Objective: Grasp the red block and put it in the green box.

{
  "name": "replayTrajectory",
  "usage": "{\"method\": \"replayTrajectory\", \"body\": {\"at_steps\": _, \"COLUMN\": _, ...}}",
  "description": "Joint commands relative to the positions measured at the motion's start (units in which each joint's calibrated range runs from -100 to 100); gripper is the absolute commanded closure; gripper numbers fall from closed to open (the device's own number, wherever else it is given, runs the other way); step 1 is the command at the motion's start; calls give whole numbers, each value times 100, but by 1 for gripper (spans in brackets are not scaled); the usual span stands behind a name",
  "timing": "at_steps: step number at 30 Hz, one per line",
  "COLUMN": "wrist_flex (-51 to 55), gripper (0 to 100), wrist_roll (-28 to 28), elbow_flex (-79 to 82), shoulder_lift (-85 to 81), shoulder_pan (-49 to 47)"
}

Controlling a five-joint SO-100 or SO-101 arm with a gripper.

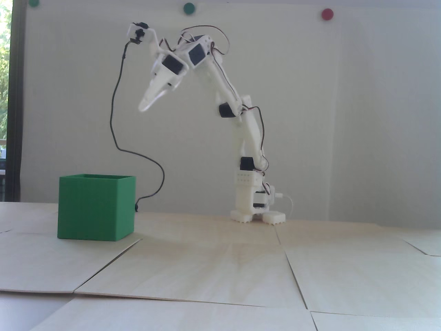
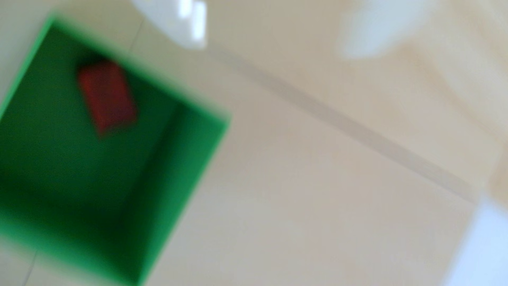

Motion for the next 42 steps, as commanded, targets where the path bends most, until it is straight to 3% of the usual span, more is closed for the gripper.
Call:
{"method": "replayTrajectory", "body": {"at_steps": 1, "wrist_flex": 748, "gripper": 98, "wrist_roll": -14, "elbow_flex": -429, "shoulder_lift": -303, "shoulder_pan": -654}}
{"method": "replayTrajectory", "body": {"at_steps": 5, "wrist_flex": 1431, "gripper": 98, "wrist_roll": -14, "elbow_flex": -358, "shoulder_lift": -319, "shoulder_pan": -1393}}
{"method": "replayTrajectory", "body": {"at_steps": 15, "wrist_flex": 1389, "gripper": 98, "wrist_roll": -124, "elbow_flex": 440, "shoulder_lift": -429, "shoulder_pan": -2085}}
{"method": "replayTrajectory", "body": {"at_steps": 25, "wrist_flex": 1279, "gripper": 98, "wrist_roll": -82, "elbow_flex": 5019, "shoulder_lift": -3295, "shoulder_pan": -2970}}
{"method": "replayTrajectory", "body": {"at_steps": 32, "wrist_flex": -45, "gripper": 98, "wrist_roll": -56, "elbow_flex": 8621, "shoulder_lift": -6438, "shoulder_pan": -3862}}
{"method": "replayTrajectory", "body": {"at_steps": 41, "wrist_flex": -1132, "gripper": 98, "wrist_roll": 1266, "elbow_flex": 12082, "shoulder_lift": -9422, "shoulder_pan": -3999}}
{"method": "replayTrajectory", "body": {"at_steps": 42, "wrist_flex": -1630, "gripper": 98, "wrist_roll": 1464, "elbow_flex": 12756, "shoulder_lift": -9983, "shoulder_pan": -3951}}
